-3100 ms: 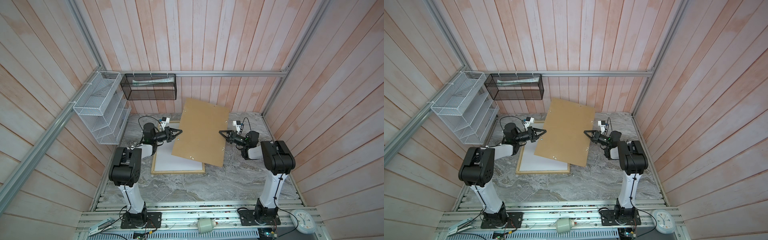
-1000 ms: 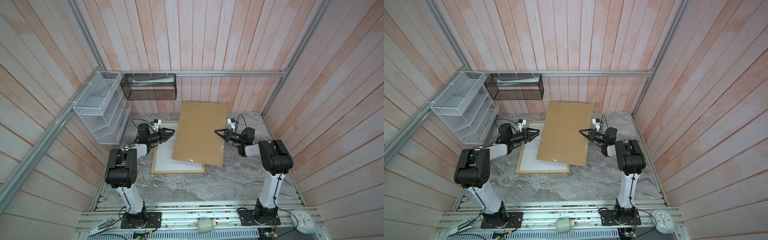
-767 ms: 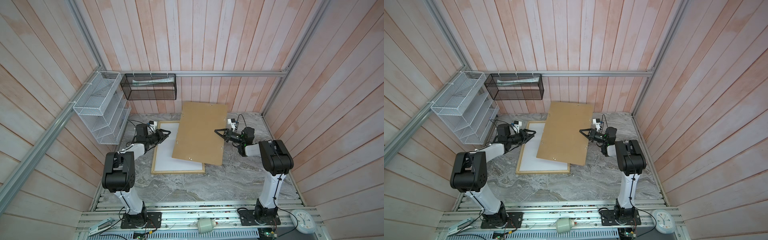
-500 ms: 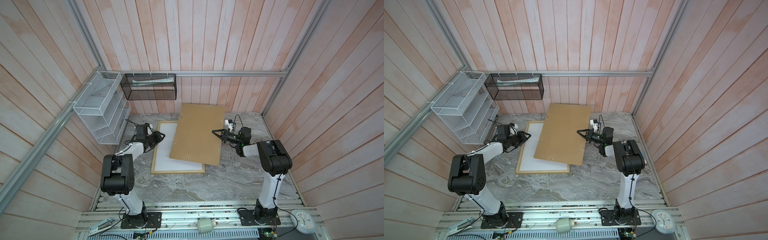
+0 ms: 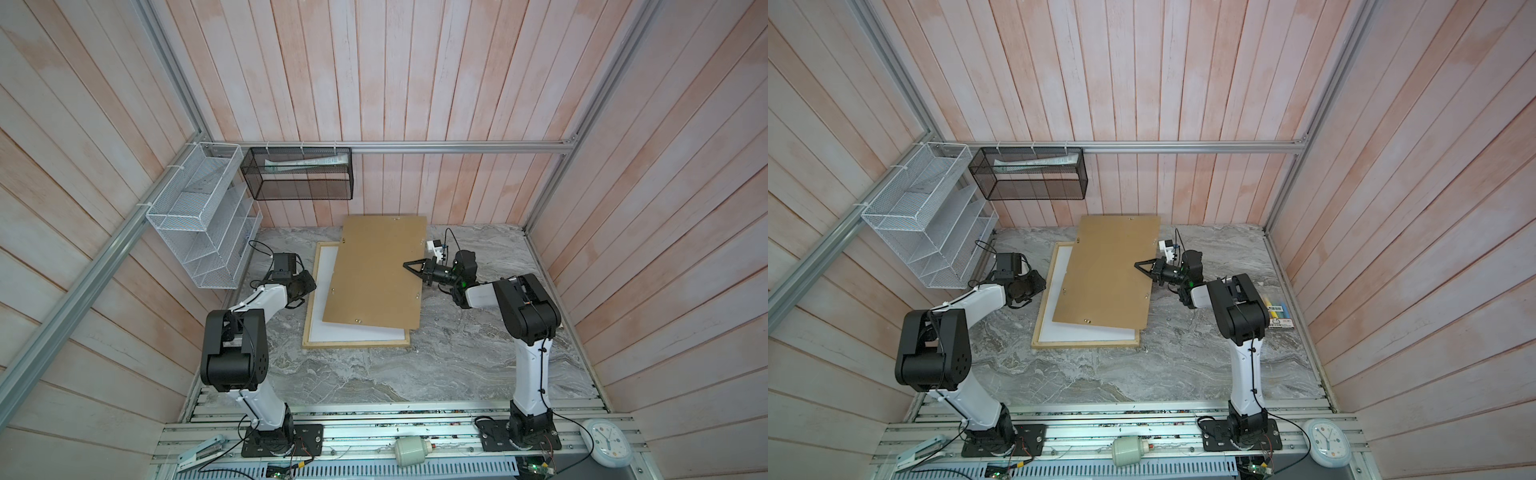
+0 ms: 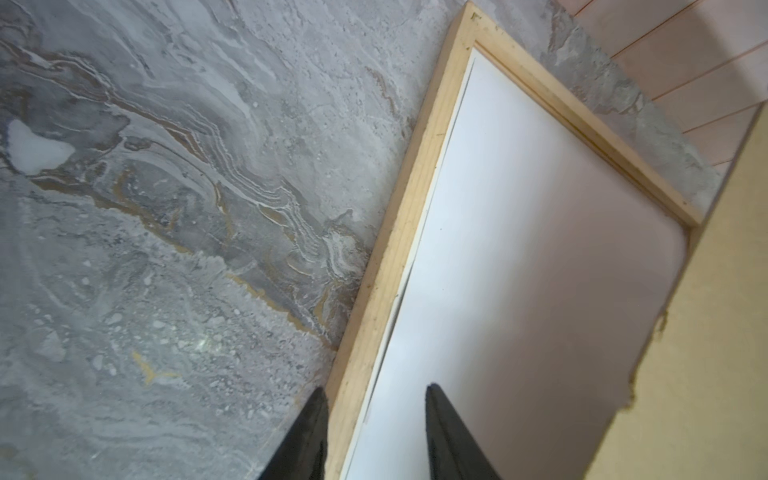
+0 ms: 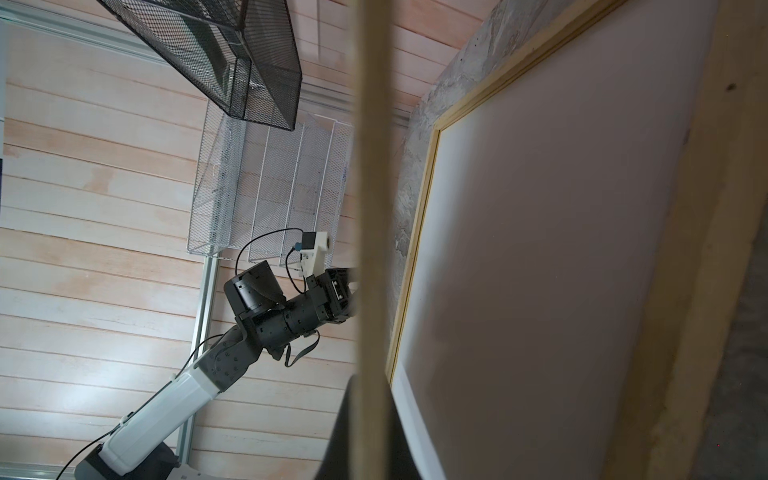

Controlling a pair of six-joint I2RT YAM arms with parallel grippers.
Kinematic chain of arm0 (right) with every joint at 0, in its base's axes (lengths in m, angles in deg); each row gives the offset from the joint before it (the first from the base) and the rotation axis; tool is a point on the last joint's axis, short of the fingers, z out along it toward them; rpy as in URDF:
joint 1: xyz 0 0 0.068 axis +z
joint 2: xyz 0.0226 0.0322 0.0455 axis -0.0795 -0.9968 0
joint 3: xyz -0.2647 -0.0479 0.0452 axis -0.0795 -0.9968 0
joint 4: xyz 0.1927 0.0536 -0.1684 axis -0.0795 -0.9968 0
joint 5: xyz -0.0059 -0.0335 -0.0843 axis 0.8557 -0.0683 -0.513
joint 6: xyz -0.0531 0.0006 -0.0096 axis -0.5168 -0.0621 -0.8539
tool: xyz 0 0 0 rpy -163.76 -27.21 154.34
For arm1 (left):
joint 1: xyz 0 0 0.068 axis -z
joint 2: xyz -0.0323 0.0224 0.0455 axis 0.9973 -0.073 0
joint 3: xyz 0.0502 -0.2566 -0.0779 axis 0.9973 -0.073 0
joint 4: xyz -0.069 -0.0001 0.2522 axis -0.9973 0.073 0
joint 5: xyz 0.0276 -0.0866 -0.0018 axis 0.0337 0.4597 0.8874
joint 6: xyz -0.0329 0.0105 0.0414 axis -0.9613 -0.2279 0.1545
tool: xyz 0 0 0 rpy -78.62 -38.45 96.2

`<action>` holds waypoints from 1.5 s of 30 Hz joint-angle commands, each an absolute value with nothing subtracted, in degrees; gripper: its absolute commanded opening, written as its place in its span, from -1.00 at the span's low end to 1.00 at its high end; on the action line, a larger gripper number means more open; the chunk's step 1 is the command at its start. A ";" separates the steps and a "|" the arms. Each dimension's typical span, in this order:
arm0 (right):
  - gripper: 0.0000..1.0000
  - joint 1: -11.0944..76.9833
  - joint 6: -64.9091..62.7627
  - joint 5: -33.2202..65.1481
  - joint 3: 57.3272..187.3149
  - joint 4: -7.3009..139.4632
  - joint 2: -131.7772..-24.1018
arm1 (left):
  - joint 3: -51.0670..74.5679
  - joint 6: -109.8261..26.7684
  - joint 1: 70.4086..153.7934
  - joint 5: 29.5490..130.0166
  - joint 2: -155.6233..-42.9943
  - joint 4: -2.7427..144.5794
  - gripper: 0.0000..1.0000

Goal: Put the photo into the frame
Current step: 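Lower the backing board onto the frame with the right gripper while left releases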

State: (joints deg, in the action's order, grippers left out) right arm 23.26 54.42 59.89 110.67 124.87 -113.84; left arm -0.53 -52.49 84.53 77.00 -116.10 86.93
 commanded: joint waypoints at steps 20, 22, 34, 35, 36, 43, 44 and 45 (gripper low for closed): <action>-1.00 28.77 49.25 57.60 124.62 115.88 -122.81 | 0.66 -48.23 84.36 75.57 -118.85 89.14 -0.22; -1.00 29.13 49.34 57.85 124.90 115.81 -123.11 | 0.47 -48.21 84.33 75.88 -118.83 88.93 -0.22; -1.00 29.72 49.09 59.65 124.29 115.12 -122.94 | 0.40 -47.94 84.32 76.22 -119.20 88.73 -0.23; -1.00 29.70 49.61 60.07 124.06 115.87 -122.86 | 0.37 -47.88 84.36 76.21 -119.28 88.69 -0.23; -1.00 29.74 50.05 60.31 123.78 116.49 -122.78 | 0.38 -47.93 84.32 76.21 -119.24 88.67 -0.24; -1.00 29.81 50.47 61.54 122.26 117.52 -121.89 | 0.04 -47.95 84.24 76.64 -119.20 88.44 -0.24; -1.00 29.79 50.54 61.62 122.20 117.68 -121.74 | -0.01 -47.98 84.23 76.65 -119.20 88.48 -0.24; -1.00 29.85 50.68 61.73 121.84 117.99 -121.63 | -0.01 -47.99 84.23 76.65 -119.09 88.43 -0.24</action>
State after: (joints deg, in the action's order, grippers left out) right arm 29.47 50.66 59.23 122.39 113.63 -122.49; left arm -0.46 -48.87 84.51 76.11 -118.20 88.85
